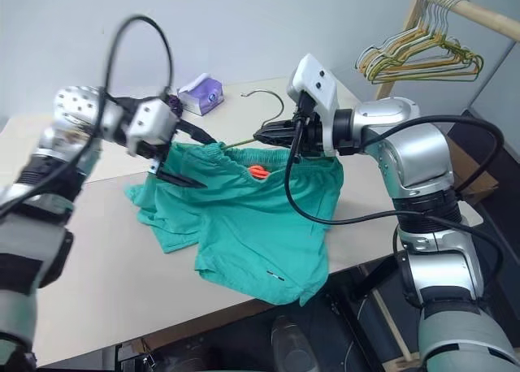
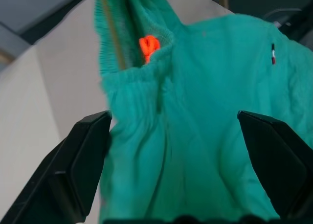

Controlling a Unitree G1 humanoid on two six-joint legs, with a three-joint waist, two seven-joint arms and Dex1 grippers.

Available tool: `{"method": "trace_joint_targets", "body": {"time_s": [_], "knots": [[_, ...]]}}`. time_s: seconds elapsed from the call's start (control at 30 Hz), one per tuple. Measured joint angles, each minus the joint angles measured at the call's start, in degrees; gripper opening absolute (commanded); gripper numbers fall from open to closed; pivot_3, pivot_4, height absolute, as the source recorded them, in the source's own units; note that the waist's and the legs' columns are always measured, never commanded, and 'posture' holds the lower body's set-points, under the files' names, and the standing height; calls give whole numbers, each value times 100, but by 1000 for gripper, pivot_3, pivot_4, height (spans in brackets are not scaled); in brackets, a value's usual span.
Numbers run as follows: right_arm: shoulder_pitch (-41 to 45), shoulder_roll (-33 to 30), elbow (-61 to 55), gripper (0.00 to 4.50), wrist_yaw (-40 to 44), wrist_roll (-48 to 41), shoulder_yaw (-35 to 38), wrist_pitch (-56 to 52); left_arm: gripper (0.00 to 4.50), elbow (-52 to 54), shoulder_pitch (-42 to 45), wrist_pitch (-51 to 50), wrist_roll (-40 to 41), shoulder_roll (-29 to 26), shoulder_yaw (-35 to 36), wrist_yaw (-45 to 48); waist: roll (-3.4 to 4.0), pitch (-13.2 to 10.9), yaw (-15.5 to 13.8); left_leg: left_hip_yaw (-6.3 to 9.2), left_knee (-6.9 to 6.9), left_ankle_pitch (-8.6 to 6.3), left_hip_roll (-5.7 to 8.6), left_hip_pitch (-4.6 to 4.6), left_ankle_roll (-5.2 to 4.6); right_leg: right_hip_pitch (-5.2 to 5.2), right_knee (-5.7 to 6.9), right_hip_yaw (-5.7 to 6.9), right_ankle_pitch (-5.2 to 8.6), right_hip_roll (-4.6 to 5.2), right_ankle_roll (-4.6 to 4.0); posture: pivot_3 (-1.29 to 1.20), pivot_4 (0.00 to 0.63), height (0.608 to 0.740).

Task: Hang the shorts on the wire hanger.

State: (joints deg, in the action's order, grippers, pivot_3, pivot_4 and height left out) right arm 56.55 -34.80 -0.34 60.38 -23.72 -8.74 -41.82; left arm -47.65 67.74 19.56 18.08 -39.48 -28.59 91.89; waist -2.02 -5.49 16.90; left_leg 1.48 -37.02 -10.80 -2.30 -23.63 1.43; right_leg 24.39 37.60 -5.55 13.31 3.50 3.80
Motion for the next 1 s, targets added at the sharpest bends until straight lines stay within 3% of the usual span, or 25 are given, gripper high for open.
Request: {"method": "trace_joint_targets", "body": {"time_s": [0.17,0.37,0.47,0.67,0.77,1.0], "knots": [[77,-2,19,0,46,1,1,-1,2890,-738,46,158,-532,470,330,-110,0,0,15,1,0,0,1,-1,0,-1,-1,0,0,0,0,-213,0,740],[77,-7,17,0,58,-4,1,-6,869,-902,82,171,-775,552,834,16,0,0,57,4,0,0,2,-1,0,-3,-1,2,0,1,1,-217,2,740],[77,-24,14,0,75,-9,2,-13,76,-923,80,152,-837,565,942,24,0,0,88,6,0,0,2,-1,0,-3,0,3,0,2,1,-218,3,740],[77,-52,-22,0,84,-10,2,-19,76,-923,31,113,-831,600,1032,22,0,0,141,7,0,0,2,1,0,-3,3,3,0,2,1,-219,5,740],[77,-53,-22,817,67,-5,3,-19,0,-876,-8,47,-781,601,1056,25,0,0,151,7,0,0,2,2,0,-3,3,3,0,2,0,-224,4,740],[77,-420,-23,3225,-51,-9,74,-208,0,-721,-99,-122,-660,630,1175,40,1,0,153,7,0,0,2,-2,0,-3,0,3,0,3,1,-257,8,740]]}}
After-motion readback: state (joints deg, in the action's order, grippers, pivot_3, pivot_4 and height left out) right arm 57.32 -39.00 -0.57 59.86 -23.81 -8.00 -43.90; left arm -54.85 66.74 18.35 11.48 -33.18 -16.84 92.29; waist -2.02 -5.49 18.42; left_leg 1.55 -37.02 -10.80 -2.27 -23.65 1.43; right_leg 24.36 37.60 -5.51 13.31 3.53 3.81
